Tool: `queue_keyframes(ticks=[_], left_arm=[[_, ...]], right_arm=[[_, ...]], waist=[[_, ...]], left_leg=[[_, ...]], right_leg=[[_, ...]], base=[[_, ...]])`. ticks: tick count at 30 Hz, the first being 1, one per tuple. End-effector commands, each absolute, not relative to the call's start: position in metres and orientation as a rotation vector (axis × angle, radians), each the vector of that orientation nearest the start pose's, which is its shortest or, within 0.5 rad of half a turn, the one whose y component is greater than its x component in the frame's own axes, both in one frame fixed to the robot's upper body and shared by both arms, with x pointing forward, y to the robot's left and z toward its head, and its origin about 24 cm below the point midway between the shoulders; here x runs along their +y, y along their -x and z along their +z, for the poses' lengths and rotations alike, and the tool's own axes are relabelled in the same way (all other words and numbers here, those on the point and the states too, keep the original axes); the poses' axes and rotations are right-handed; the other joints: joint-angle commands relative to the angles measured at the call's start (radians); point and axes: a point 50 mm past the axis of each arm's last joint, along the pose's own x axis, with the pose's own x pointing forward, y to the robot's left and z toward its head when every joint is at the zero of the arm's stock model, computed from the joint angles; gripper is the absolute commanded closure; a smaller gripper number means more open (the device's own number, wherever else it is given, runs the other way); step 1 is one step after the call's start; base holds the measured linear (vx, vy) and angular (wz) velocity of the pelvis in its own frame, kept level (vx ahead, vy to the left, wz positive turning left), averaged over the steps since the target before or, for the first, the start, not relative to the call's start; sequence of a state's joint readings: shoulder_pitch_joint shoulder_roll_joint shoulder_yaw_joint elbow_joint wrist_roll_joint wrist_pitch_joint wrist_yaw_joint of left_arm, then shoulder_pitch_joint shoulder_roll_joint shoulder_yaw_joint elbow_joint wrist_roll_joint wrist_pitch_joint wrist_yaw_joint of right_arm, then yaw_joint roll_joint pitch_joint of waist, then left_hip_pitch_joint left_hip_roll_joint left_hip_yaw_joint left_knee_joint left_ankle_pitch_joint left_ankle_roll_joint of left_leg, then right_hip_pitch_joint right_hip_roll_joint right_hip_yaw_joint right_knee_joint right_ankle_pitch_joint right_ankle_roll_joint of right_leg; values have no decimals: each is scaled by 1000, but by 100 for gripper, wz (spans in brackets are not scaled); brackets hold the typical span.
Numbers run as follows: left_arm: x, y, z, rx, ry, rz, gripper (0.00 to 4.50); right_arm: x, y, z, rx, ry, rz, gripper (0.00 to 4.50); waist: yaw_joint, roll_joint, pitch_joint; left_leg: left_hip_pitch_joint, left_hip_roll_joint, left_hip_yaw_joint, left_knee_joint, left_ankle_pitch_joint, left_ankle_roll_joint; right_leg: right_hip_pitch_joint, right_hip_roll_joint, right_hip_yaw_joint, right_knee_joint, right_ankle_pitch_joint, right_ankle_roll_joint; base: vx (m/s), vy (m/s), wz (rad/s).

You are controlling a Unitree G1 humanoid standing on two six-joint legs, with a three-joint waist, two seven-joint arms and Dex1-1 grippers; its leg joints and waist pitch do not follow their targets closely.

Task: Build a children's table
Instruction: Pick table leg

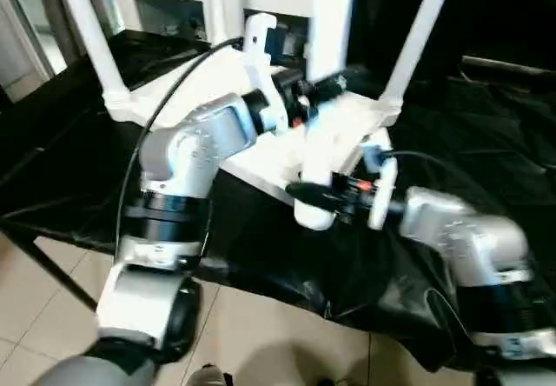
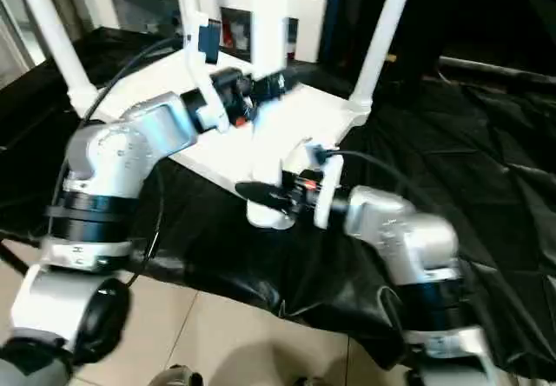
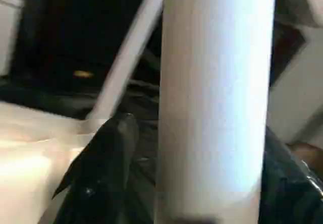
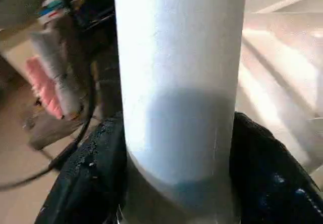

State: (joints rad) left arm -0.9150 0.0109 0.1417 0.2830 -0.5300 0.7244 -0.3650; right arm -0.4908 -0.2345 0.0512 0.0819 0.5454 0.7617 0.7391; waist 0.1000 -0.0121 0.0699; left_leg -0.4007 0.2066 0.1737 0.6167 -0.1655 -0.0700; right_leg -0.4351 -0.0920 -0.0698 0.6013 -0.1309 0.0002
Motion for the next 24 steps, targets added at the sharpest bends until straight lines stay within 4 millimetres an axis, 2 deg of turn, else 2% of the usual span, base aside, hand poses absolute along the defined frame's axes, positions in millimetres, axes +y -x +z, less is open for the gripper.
queue_keyframes(ticks=[1,3,5,8,12,13,15,19,20,24], left_arm=[[58,-364,205,83,442,-763,174],[56,-363,203,85,434,-755,183],[54,-363,202,83,433,-738,212],[54,-363,203,75,445,-709,228],[54,-362,205,63,448,-716,261],[53,-361,205,58,445,-733,264],[51,-359,207,51,450,-771,269],[50,-357,208,48,438,-817,271],[50,-357,208,48,438,-817,271],[47,-354,209,58,430,-877,271]], right_arm=[[-92,-306,122,259,-293,1075,198],[-89,-306,121,260,-289,1070,212],[-88,-307,120,255,-282,1056,232],[-87,-309,121,247,-278,1032,244],[-88,-310,122,224,-254,1022,248],[-88,-311,124,210,-265,1031,215],[-91,-310,126,206,-279,1065,181],[-94,-309,129,212,-250,1093,162],[-94,-309,129,212,-250,1093,147],[-107,-308,135,236,-243,1147,135]], waist=[[2,-17,-91],[1,-15,-92],[2,-10,-92],[2,-12,-93],[2,-13,-91],[1,-14,-90],[1,-16,-89],[2,-15,-89],[2,-16,-89],[3,-20,-90]], left_leg=[[14,6,1,-71,-177,-3],[16,6,2,-71,-167,2],[16,7,1,-72,-169,2],[16,8,1,-72,-164,3],[17,6,3,-72,-178,4],[16,7,2,-72,-182,4],[17,7,3,-72,-196,4],[17,7,2,-72,-194,6],[17,7,2,-72,-190,8],[16,7,3,-71,-175,15]], right_leg=[[68,-37,24,-73,-353,-107],[65,-36,25,-74,-333,-116],[65,-36,26,-71,-319,-122],[67,-36,27,-68,-285,-137],[67,-37,27,-71,-302,-135],[67,-37,27,-72,-310,-133],[66,-38,26,-75,-340,-123],[65,-38,26,-76,-354,-112],[65,-37,26,-76,-348,-113],[67,-36,26,-72,-322,-126]], base=[[0,0,0],[0,0,0],[0,0,0],[0,0,0],[0,0,0],[0,0,0],[0,0,0],[0,0,0],[0,0,0],[0,0,0]])
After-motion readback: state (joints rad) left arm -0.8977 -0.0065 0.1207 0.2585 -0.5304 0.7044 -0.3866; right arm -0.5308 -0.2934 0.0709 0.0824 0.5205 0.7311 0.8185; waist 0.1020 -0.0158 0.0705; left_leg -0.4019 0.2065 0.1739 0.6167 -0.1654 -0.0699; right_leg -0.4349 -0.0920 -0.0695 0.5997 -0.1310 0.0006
